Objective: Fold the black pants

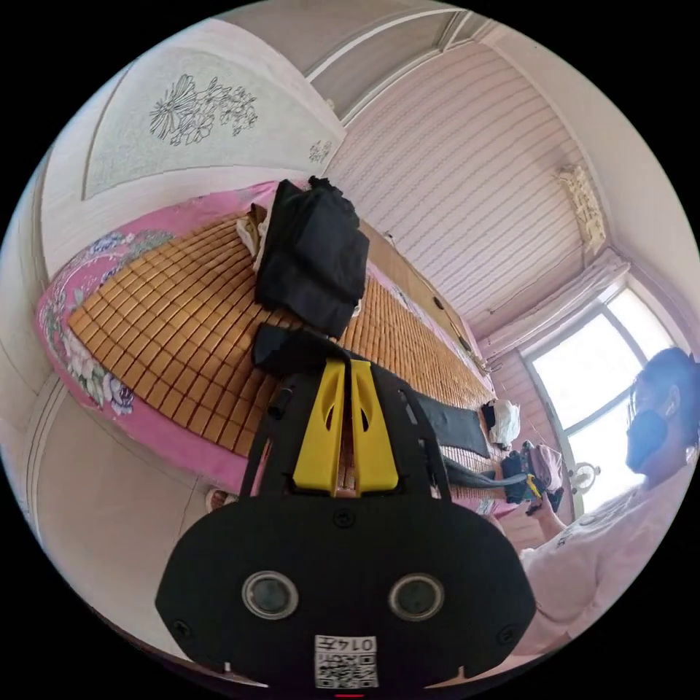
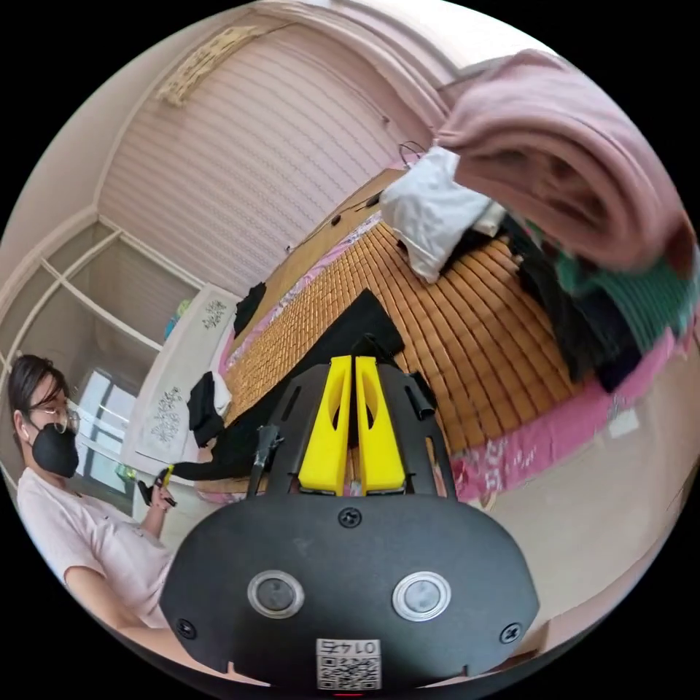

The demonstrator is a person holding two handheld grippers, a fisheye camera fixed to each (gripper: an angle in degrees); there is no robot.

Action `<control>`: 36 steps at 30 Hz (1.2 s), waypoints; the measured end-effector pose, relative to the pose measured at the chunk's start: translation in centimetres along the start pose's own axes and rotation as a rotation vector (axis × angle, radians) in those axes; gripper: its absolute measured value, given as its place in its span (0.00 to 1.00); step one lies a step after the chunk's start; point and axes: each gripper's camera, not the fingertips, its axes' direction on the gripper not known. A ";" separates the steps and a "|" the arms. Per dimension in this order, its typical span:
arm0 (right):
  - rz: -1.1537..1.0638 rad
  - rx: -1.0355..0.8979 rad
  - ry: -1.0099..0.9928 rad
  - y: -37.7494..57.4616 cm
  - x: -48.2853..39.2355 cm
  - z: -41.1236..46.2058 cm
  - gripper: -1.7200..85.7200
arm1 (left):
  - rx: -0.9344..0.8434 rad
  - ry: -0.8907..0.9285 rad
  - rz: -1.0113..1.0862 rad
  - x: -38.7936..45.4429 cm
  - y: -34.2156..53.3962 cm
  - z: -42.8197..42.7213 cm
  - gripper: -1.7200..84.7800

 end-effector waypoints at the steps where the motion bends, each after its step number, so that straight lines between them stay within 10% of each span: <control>1: -0.036 -0.031 0.039 -2.7 -1.3 1.9 0.03 | 0.008 0.008 0.012 0.4 -0.7 0.4 0.01; 9: 0.037 -0.033 0.216 -14.1 -8.0 15.2 0.09 | -0.025 -0.045 -0.091 0.9 -9.6 14.0 0.13; 22: -0.017 -0.188 0.394 -6.3 -7.9 21.5 0.12 | -0.145 -0.350 -0.170 -1.4 -0.9 19.7 0.18; 36: -0.365 -0.515 0.590 -1.1 -14.4 21.4 0.05 | -0.470 -0.552 0.020 2.7 2.6 33.0 0.05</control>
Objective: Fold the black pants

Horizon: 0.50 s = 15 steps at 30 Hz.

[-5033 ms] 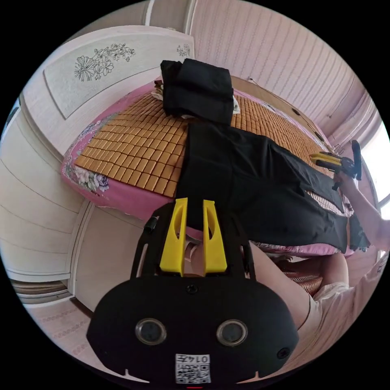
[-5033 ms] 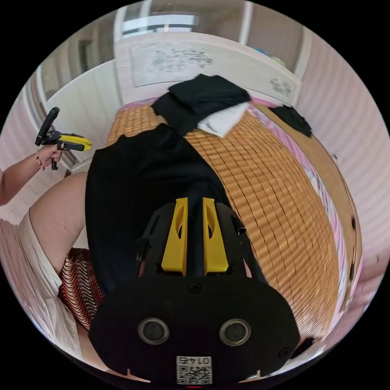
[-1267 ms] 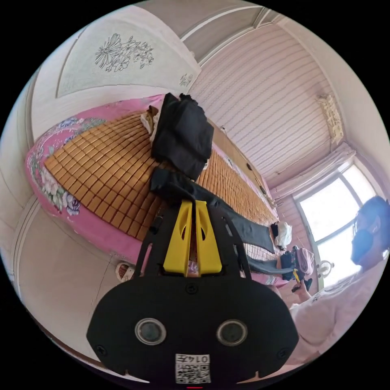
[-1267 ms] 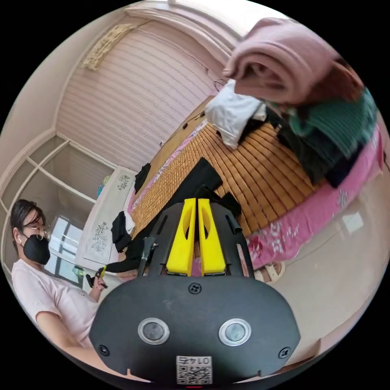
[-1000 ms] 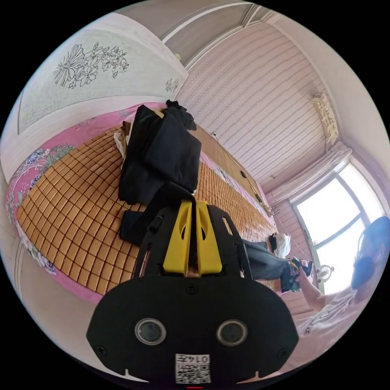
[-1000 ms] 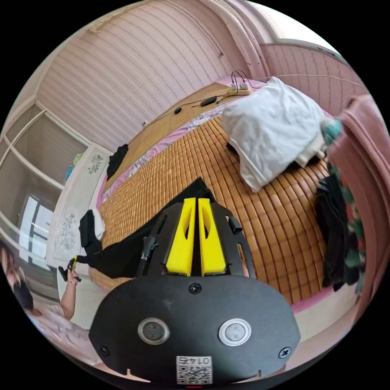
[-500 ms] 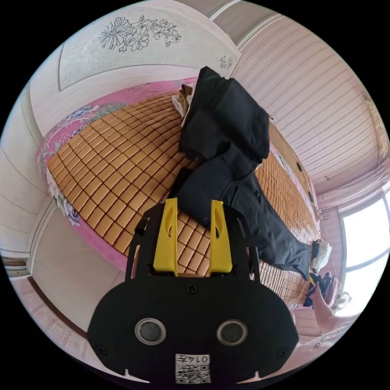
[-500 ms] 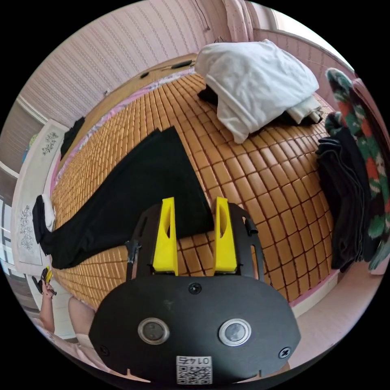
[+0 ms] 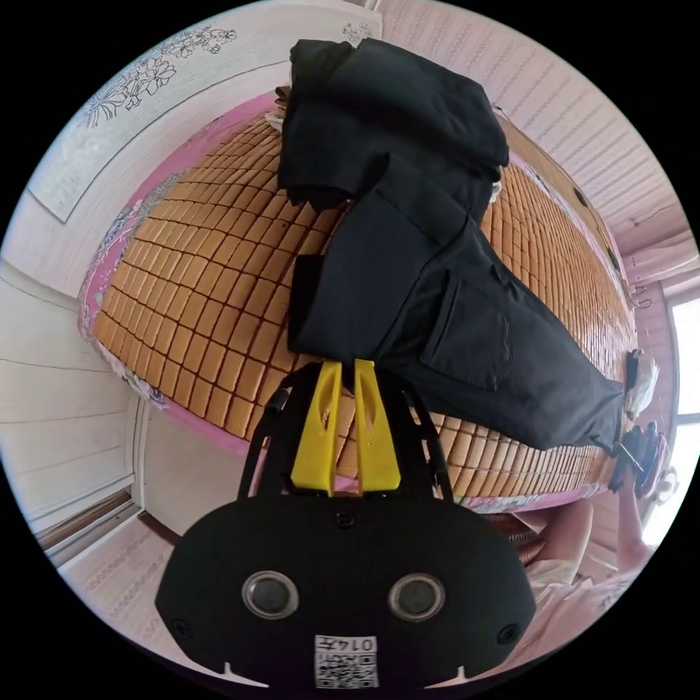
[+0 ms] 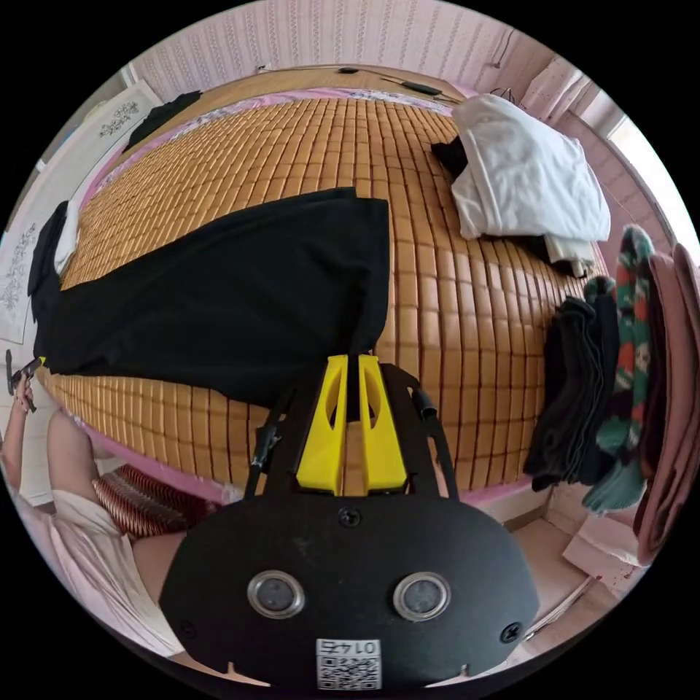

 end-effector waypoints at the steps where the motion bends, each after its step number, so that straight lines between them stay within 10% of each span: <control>1: -0.011 -0.024 -0.018 1.8 -0.1 -0.3 0.05 | -0.004 -0.008 0.008 0.1 0.4 0.1 0.05; 15: 0.155 0.189 -0.033 8.8 1.1 -4.2 0.12 | 0.218 -0.173 0.500 13.3 10.6 -3.9 0.11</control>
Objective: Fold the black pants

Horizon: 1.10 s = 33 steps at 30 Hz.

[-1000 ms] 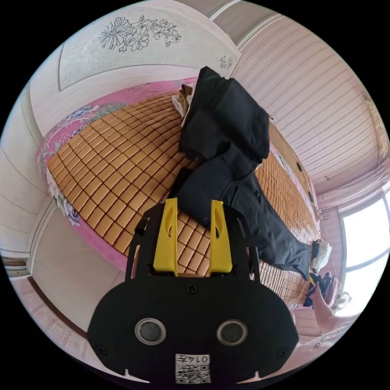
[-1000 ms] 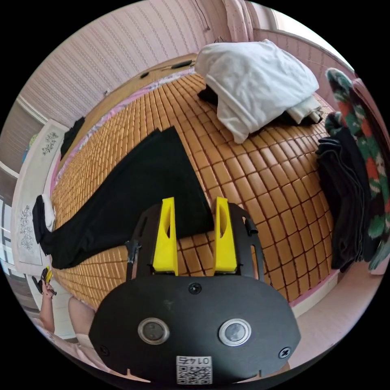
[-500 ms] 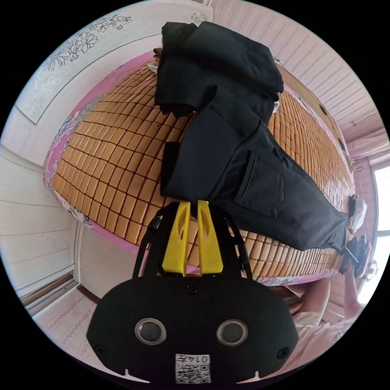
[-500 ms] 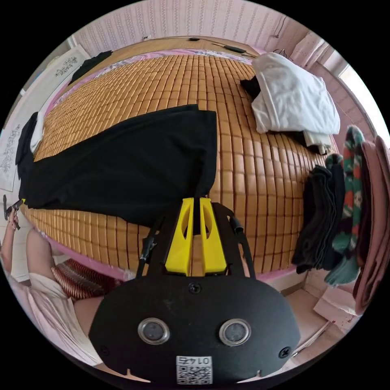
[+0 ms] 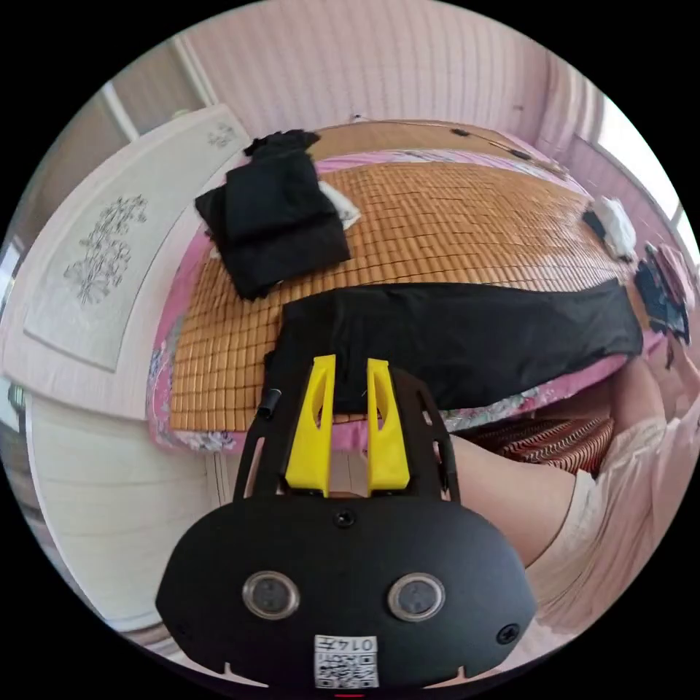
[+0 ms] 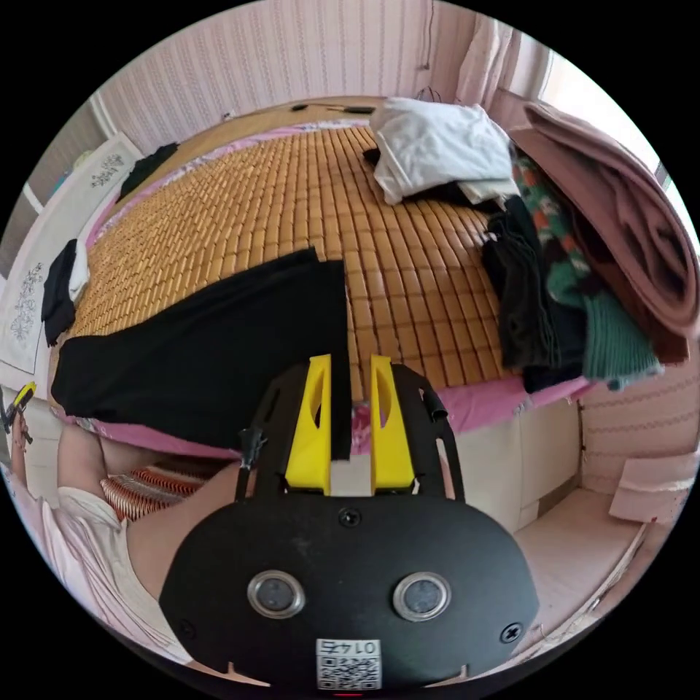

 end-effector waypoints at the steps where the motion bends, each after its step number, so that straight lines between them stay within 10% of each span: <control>1: -0.004 0.034 -0.020 -1.2 -0.4 0.3 0.12 | 0.014 0.019 0.047 1.4 -0.6 -0.2 0.11; 9: 0.046 0.039 -0.021 -4.8 0.6 4.2 0.09 | 0.114 0.430 0.486 23.9 -9.0 6.9 0.12; 18: -0.005 0.206 -0.085 0.1 1.6 -1.2 0.02 | -0.026 0.396 0.759 40.5 -15.1 16.5 0.10; 33: -0.151 0.015 -0.043 -5.6 0.5 4.5 0.03 | 0.054 0.528 0.752 39.2 -13.2 13.9 0.01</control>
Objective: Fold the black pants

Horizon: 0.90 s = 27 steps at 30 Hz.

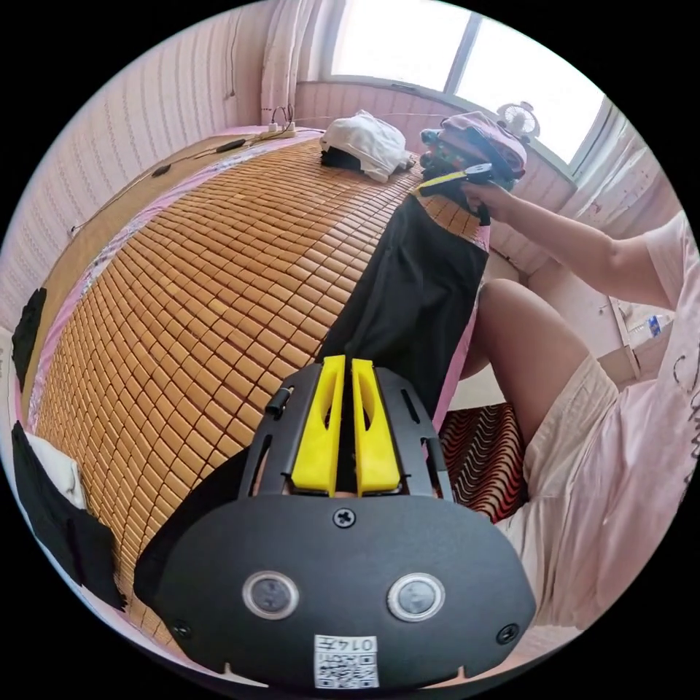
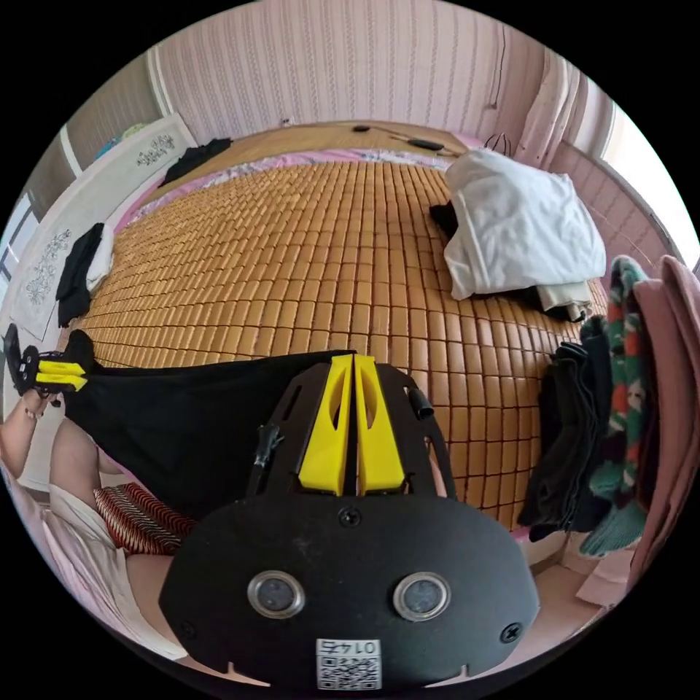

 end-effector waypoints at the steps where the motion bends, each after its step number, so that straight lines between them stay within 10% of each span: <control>1: 0.031 -0.018 -0.002 0.0 0.6 1.1 0.03 | -0.003 -0.001 -0.013 -0.2 0.0 0.4 0.01; 18: 0.586 0.082 -0.443 20.5 7.4 2.5 0.16 | -0.146 0.023 -0.170 -3.6 0.3 8.0 0.01; 27: 0.349 0.007 -0.380 17.5 5.8 3.1 0.04 | -0.142 -0.020 -0.171 -3.8 0.5 6.6 0.01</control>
